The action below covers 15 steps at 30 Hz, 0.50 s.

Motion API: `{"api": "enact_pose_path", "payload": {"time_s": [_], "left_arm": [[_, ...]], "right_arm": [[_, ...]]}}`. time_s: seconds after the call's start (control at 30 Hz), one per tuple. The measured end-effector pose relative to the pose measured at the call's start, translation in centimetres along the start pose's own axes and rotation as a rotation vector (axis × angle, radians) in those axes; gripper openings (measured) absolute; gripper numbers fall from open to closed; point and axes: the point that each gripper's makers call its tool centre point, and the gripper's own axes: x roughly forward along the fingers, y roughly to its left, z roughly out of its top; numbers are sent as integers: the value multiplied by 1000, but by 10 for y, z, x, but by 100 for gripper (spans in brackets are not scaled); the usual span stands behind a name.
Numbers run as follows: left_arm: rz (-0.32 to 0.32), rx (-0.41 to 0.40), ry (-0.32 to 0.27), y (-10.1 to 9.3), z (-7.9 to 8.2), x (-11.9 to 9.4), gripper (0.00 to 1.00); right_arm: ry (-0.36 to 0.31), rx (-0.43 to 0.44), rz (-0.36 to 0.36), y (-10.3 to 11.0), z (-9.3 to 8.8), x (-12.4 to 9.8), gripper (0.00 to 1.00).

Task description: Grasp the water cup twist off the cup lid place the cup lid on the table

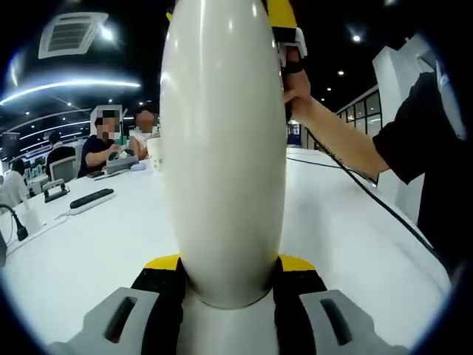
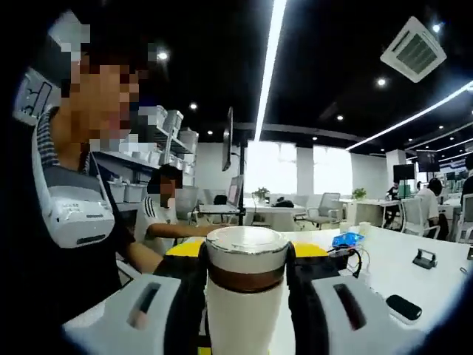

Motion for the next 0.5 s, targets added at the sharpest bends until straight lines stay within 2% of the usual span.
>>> {"api": "enact_pose_path", "payload": {"time_s": [0.07, 0.17, 0.27, 0.33, 0.4, 0.47, 0.5], "left_arm": [[-1, -1, 0, 0, 0, 0, 48], [-1, -1, 0, 1, 0, 0, 48], [-1, 0, 0, 1, 0, 1, 48], [-2, 1, 0, 2, 0, 1, 48], [-2, 2, -1, 2, 0, 1, 48], [-2, 1, 0, 2, 0, 1, 48], [-3, 1, -1, 2, 0, 1, 48]], "right_arm": [[-1, -2, 29, -1, 0, 1, 45], [-5, 7, 33, 0, 0, 1, 45], [-41, 66, -76, -5, -1, -2, 45], [-72, 78, -120, -4, 1, -4, 47], [-116, 61, -210, 0, 6, -8, 52], [-143, 54, -266, 3, 12, -11, 58], [-154, 52, -325, 2, 15, -14, 57]]}}
